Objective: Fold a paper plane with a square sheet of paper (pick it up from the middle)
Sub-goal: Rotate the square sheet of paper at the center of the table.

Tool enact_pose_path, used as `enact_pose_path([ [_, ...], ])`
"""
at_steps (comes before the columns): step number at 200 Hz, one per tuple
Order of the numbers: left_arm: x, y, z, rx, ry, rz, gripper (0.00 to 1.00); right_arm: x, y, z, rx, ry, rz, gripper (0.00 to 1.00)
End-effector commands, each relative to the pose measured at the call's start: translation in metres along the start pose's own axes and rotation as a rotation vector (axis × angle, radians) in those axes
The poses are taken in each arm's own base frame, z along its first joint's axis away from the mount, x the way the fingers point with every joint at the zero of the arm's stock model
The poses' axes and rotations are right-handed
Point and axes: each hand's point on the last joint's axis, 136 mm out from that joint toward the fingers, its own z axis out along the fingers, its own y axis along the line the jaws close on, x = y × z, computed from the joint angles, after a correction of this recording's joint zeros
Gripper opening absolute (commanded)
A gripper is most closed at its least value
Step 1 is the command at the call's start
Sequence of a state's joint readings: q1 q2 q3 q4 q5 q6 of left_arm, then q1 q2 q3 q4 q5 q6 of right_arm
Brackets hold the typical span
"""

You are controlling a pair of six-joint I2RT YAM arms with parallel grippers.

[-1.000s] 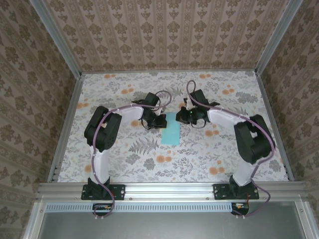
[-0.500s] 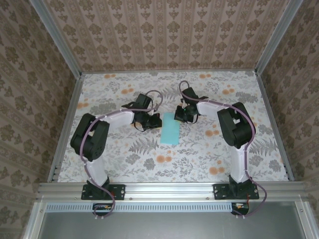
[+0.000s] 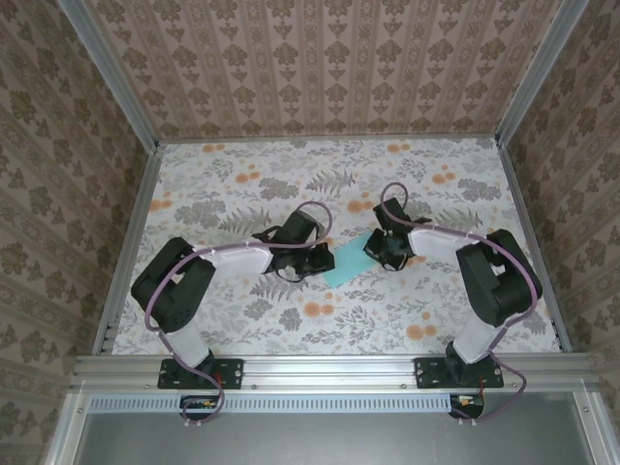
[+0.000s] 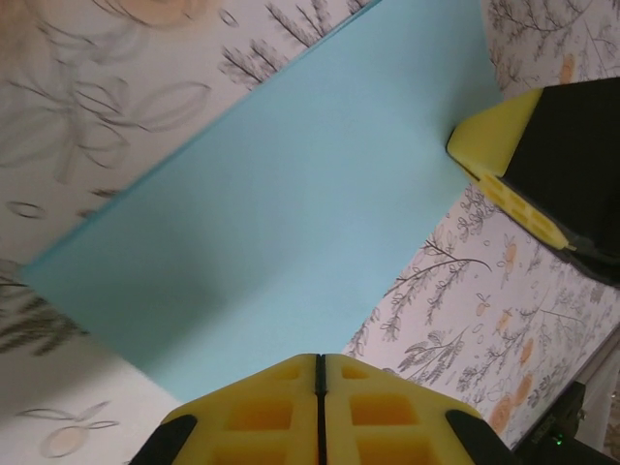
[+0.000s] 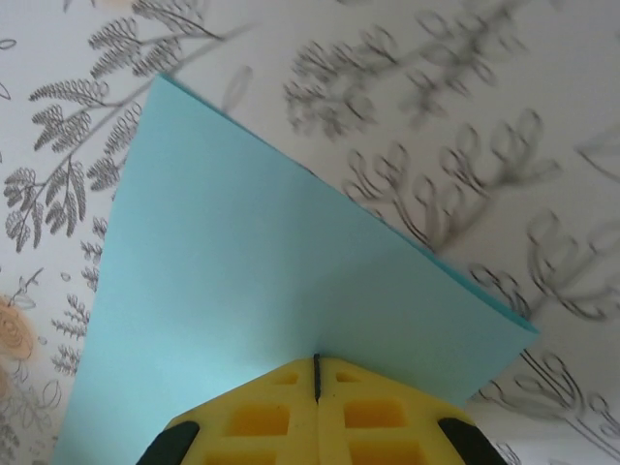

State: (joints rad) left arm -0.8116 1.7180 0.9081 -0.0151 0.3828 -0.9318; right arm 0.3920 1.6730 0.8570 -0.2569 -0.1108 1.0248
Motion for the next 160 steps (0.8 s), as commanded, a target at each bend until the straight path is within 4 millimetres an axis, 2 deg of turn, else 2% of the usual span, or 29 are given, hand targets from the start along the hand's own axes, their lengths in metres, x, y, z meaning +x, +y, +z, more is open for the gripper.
enact_pose_path([
  [1, 0.0, -0.005, 0.01, 0.009, -0.052, -0.047, 0.06, 0.022, -0.019, 0.003, -0.018, 0.043, 0.115, 0.06],
  [24, 0.014, 0.0, 0.02, -0.015, -0.044, -0.053, 0.05, 0.032, -0.021, -0.001, -0.072, 0.066, 0.122, 0.06],
  [48, 0.02, 0.0, 0.027, -0.007, -0.045, -0.076, 0.03, 0.038, -0.013, -0.009, -0.15, 0.081, 0.094, 0.06],
  [93, 0.024, -0.014, 0.032, 0.025, -0.099, -0.091, 0.0, 0.049, 0.004, -0.029, -0.336, 0.077, 0.009, 0.05],
  [117, 0.027, -0.011, 0.033, 0.033, -0.125, -0.133, 0.0, 0.06, -0.001, -0.027, -0.352, 0.114, -0.026, 0.04],
  [160, 0.033, -0.006, 0.04, 0.044, -0.135, -0.181, 0.0, 0.072, 0.018, -0.032, -0.441, 0.148, -0.085, 0.03],
])
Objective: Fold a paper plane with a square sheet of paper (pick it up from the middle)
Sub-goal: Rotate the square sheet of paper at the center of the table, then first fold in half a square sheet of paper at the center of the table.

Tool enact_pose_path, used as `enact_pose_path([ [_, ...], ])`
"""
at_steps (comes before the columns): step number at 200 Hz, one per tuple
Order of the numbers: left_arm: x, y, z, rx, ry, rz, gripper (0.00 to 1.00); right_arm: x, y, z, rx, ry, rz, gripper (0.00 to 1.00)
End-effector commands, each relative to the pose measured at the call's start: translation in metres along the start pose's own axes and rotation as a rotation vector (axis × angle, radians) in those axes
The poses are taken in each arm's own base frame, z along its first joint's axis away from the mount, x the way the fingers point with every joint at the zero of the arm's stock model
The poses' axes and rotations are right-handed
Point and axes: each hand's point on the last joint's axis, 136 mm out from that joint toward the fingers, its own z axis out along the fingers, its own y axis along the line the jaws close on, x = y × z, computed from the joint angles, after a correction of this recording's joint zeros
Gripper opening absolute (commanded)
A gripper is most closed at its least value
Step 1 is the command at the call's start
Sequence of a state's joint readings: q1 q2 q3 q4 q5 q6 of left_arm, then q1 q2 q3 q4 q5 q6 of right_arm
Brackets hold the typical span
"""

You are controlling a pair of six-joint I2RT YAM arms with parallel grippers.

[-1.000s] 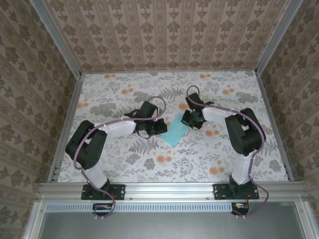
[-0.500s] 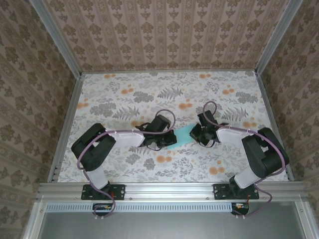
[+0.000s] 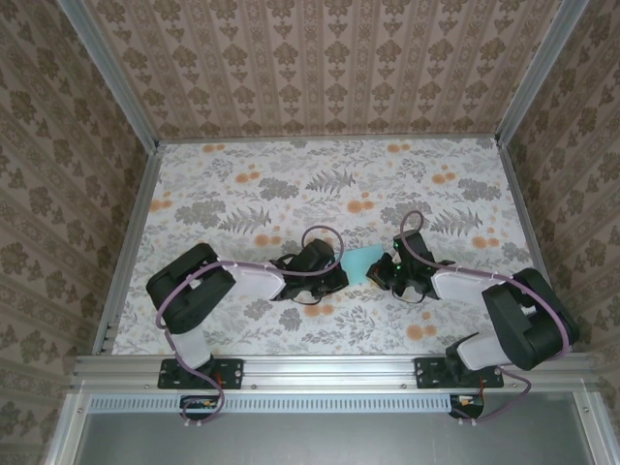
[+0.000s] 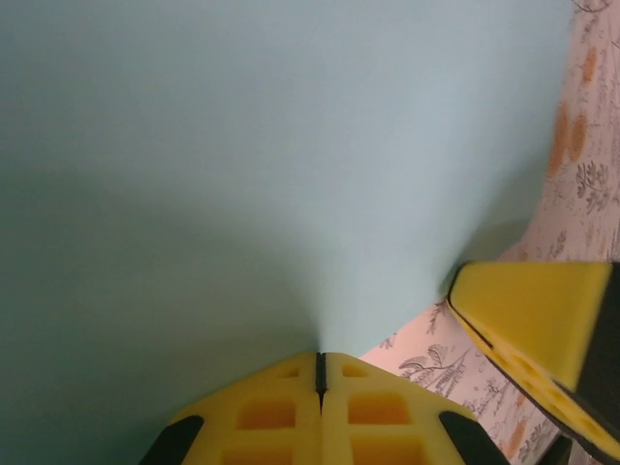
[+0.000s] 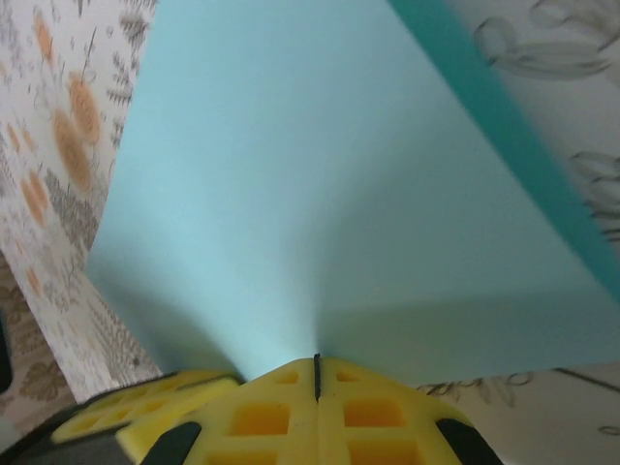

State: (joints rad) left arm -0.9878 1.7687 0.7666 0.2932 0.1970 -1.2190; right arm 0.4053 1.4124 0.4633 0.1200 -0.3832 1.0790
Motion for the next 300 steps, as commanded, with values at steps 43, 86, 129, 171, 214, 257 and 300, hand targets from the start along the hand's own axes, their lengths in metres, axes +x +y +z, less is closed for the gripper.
enact_pose_path([
  [43, -0.002, 0.011, 0.005, -0.011, -0.045, -0.089, 0.0, 0.013, 0.031, 0.012, -0.095, 0.062, -0.09, 0.03],
  [86, 0.001, 0.021, 0.007, -0.049, -0.036, -0.107, 0.0, 0.02, 0.026, 0.026, -0.082, 0.091, -0.104, 0.03],
  [129, 0.002, 0.044, 0.006, -0.13, -0.022, -0.129, 0.0, 0.019, 0.007, 0.036, -0.021, 0.086, -0.12, 0.03],
  [171, 0.012, 0.076, 0.007, -0.218, 0.007, -0.215, 0.0, 0.006, -0.015, 0.027, 0.053, 0.037, -0.108, 0.03],
  [214, 0.017, 0.095, 0.004, -0.264, 0.009, -0.27, 0.0, -0.024, -0.04, 0.011, 0.105, -0.025, -0.035, 0.03],
  [257, 0.018, 0.103, 0.001, -0.28, 0.006, -0.291, 0.0, -0.05, -0.06, -0.008, 0.131, -0.092, 0.025, 0.04],
  [300, 0.018, 0.106, 0.0, -0.291, 0.006, -0.291, 0.0, -0.059, -0.066, -0.018, 0.151, -0.135, 0.027, 0.04],
])
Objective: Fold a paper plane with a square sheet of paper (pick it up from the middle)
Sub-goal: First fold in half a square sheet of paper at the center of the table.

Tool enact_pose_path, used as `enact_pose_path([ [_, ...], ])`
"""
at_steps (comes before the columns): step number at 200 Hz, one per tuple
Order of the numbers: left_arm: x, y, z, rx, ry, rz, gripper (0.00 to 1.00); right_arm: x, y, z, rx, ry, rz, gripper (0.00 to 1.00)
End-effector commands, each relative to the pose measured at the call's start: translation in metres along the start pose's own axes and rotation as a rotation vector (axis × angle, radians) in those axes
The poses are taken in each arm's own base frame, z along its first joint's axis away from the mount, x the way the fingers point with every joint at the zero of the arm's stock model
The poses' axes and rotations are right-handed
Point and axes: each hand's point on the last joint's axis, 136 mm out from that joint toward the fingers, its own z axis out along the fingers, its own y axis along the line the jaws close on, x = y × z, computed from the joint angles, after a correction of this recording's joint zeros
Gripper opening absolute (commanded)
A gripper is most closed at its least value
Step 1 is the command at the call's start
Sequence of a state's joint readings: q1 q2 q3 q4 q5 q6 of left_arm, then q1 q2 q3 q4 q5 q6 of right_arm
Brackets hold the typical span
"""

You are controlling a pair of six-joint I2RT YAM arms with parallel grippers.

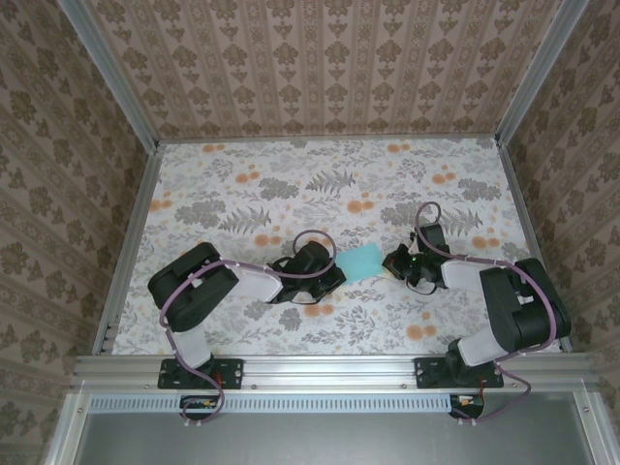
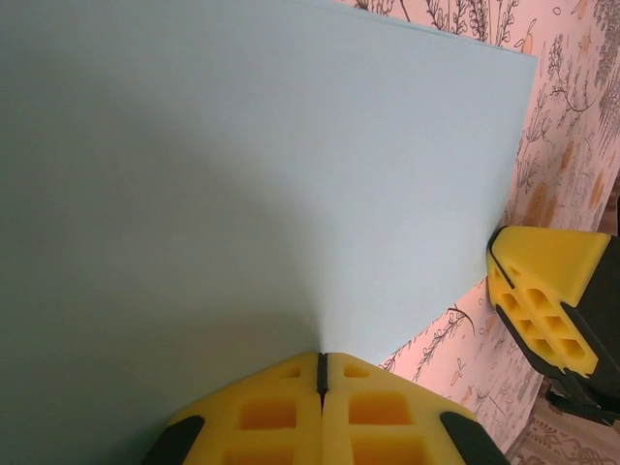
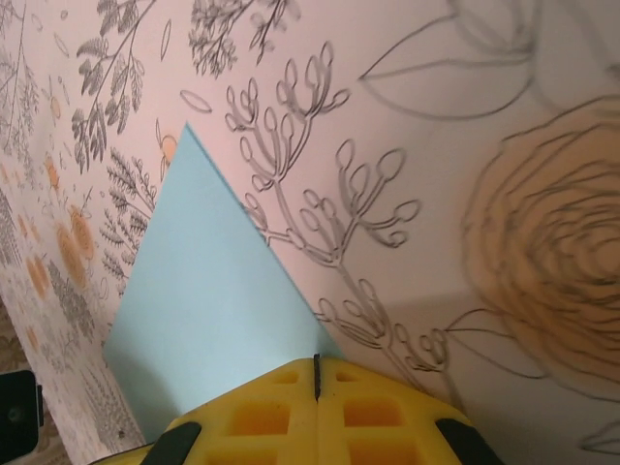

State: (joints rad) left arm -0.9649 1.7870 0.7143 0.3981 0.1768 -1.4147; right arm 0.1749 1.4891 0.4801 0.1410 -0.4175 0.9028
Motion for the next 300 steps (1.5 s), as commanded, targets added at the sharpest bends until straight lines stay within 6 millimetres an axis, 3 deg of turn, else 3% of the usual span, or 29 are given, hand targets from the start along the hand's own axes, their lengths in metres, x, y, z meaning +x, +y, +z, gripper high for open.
enact_pose_path([
  [1, 0.008, 0.099, -0.006, -0.32, 0.017, -0.081, 0.0, 0.001, -0.034, -0.006, 0.125, -0.031, 0.011, 0.04],
  [33, 0.006, 0.101, -0.006, -0.33, 0.033, -0.045, 0.0, -0.003, -0.02, -0.008, 0.067, -0.045, -0.026, 0.03],
  [79, -0.01, 0.111, -0.013, -0.423, 0.107, 0.186, 0.0, 0.007, 0.05, -0.022, -0.13, -0.023, -0.176, 0.04],
  [106, -0.022, 0.103, -0.017, -0.426, 0.122, 0.285, 0.0, 0.028, 0.075, -0.01, -0.155, 0.019, -0.216, 0.04],
  [123, -0.025, 0.096, -0.016, -0.403, 0.128, 0.303, 0.0, 0.044, 0.078, 0.008, -0.145, 0.065, -0.204, 0.04],
  [156, -0.027, 0.089, -0.015, -0.384, 0.135, 0.317, 0.0, 0.049, 0.069, 0.029, -0.115, 0.075, -0.177, 0.04],
  [194, -0.025, 0.096, -0.015, -0.398, 0.142, 0.282, 0.0, 0.045, 0.05, 0.036, -0.056, 0.072, -0.164, 0.03],
  [241, -0.023, 0.11, -0.017, -0.425, 0.148, 0.229, 0.0, 0.026, -0.002, 0.021, 0.093, 0.014, -0.069, 0.03],
  [274, -0.021, 0.112, -0.015, -0.416, 0.152, 0.208, 0.0, 0.02, -0.029, 0.005, 0.188, -0.054, -0.108, 0.02],
  [285, -0.021, 0.112, -0.014, -0.411, 0.155, 0.204, 0.0, 0.019, -0.029, 0.002, 0.177, -0.067, -0.119, 0.02],
  [300, -0.02, 0.111, -0.014, -0.409, 0.158, 0.206, 0.0, 0.016, -0.014, -0.003, 0.112, -0.09, -0.137, 0.03],
])
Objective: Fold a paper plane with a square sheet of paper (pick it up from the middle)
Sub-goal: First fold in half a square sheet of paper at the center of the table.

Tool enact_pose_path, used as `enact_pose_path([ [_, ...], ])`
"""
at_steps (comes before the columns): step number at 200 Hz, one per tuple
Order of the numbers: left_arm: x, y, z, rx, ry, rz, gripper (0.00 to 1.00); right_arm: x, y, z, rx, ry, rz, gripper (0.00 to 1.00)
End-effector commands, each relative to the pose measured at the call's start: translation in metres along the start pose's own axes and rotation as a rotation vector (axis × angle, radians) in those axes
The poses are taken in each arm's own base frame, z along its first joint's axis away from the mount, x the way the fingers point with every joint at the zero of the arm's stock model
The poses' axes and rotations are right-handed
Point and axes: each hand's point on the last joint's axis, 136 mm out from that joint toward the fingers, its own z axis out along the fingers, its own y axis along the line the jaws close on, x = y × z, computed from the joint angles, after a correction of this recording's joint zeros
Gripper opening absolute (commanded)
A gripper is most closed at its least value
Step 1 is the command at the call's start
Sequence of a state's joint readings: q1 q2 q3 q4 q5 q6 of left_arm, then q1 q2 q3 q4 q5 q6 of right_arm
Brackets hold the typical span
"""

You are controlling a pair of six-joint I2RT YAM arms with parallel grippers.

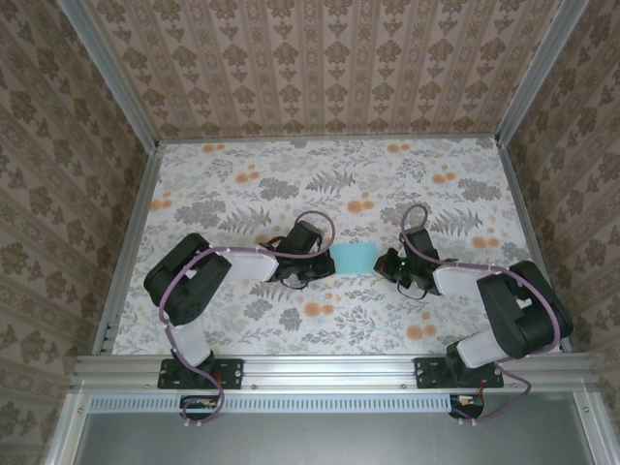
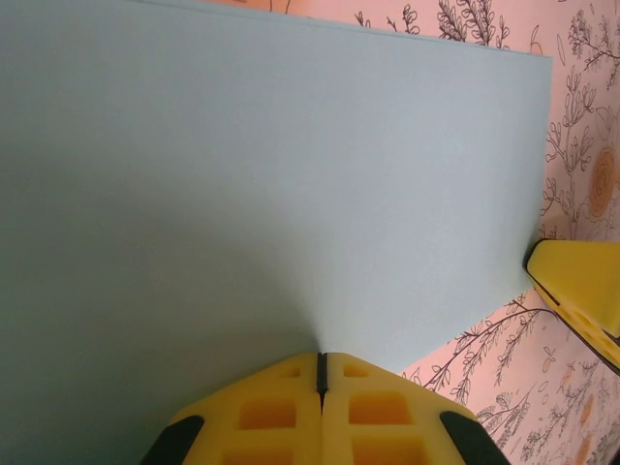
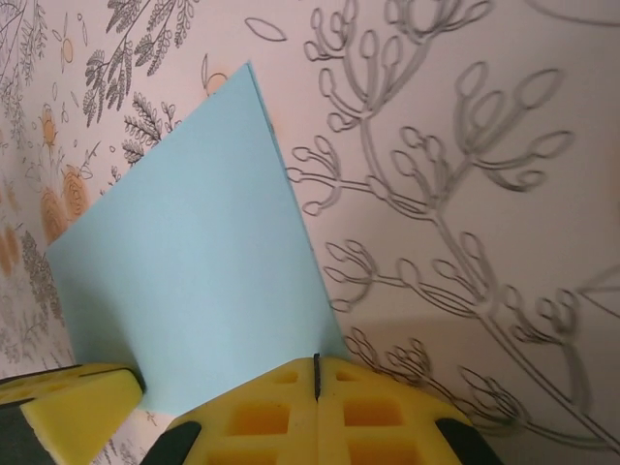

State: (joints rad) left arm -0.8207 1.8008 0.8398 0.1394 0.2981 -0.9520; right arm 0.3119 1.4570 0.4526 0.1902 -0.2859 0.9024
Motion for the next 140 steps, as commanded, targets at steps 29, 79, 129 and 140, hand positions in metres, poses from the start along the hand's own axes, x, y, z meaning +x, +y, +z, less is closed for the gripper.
enact_pose_path([
  [29, 0.048, 0.088, 0.007, -0.286, 0.143, -0.115, 0.0, -0.014, 0.028, -0.026, -0.099, -0.097, -0.086, 0.04],
  [79, 0.044, 0.084, 0.006, -0.283, 0.143, -0.098, 0.0, 0.001, 0.062, -0.001, -0.177, 0.018, -0.096, 0.04],
  [129, 0.035, 0.069, 0.002, -0.254, 0.129, -0.067, 0.0, 0.015, 0.034, 0.024, -0.098, 0.083, -0.035, 0.03],
  [140, 0.03, 0.059, 0.001, -0.222, 0.118, -0.051, 0.0, 0.018, 0.026, 0.025, -0.078, 0.091, -0.032, 0.03],
])
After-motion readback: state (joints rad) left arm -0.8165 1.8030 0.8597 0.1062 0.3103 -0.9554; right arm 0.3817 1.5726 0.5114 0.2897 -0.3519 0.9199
